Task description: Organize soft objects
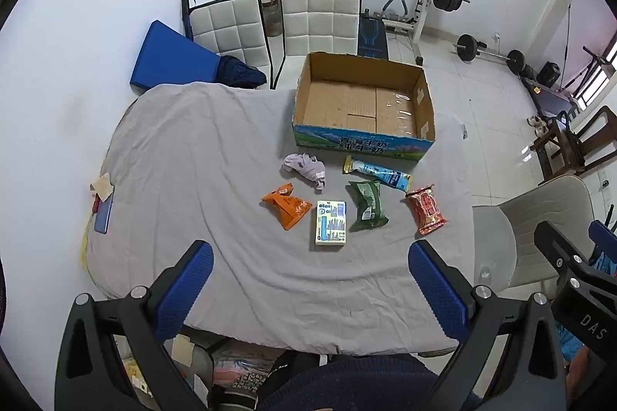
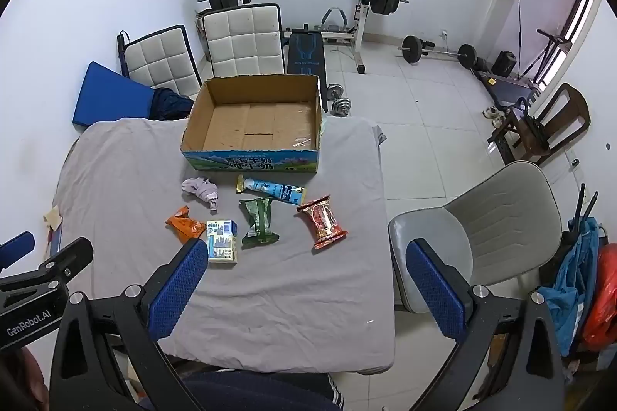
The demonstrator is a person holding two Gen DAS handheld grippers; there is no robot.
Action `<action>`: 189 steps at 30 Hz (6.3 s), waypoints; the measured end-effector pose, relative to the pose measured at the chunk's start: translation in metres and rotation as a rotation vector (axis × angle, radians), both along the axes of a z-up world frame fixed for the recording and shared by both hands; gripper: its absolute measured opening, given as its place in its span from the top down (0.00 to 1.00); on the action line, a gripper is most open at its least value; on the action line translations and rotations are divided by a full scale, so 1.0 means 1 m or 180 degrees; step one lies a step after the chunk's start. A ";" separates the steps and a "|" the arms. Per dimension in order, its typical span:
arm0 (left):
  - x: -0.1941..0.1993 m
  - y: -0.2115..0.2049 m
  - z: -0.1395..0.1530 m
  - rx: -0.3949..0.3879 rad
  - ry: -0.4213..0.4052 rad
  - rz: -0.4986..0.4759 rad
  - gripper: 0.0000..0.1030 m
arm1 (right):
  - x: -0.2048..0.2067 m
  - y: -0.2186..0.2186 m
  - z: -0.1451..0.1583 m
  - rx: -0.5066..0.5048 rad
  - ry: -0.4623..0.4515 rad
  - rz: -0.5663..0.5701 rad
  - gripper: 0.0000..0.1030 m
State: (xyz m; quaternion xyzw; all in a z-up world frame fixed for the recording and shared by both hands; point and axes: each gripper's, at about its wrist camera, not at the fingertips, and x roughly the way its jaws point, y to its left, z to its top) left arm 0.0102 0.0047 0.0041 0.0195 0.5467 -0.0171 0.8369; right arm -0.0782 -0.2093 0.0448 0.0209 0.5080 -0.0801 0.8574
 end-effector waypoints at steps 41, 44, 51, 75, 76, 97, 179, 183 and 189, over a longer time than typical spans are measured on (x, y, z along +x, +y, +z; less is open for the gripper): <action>-0.014 0.002 0.011 -0.0032 -0.0099 0.0042 0.00 | -0.009 -0.002 0.011 -0.0032 -0.0111 -0.0030 0.00; -0.014 0.001 0.011 -0.0037 -0.0103 0.0042 0.00 | -0.009 -0.002 0.012 -0.0032 -0.0116 -0.0037 0.00; -0.014 0.001 0.012 -0.0039 -0.0119 0.0042 0.00 | -0.013 -0.002 0.014 -0.0032 -0.0149 -0.0058 0.00; -0.015 0.000 0.009 -0.0062 -0.0125 0.0047 0.00 | -0.010 0.000 0.017 0.0003 -0.0153 -0.0049 0.00; -0.015 0.000 0.009 -0.0062 -0.0124 0.0049 0.00 | -0.010 0.000 0.017 0.0005 -0.0151 -0.0050 0.00; 0.086 -0.003 -0.174 -0.0222 0.0715 0.0147 0.00 | 0.097 -0.059 -0.163 0.0040 0.0759 -0.0031 0.00; 0.353 -0.073 -0.184 -0.0873 0.0828 -0.0530 0.40 | 0.367 -0.047 -0.263 0.0894 0.0846 -0.0089 0.54; 0.393 -0.081 -0.223 -0.0957 0.1056 -0.0533 0.40 | 0.414 -0.047 -0.301 0.0806 0.0950 -0.0081 0.54; 0.422 -0.093 -0.262 -0.1056 0.1305 -0.0530 0.40 | 0.462 -0.052 -0.350 0.0749 0.1088 -0.0170 0.54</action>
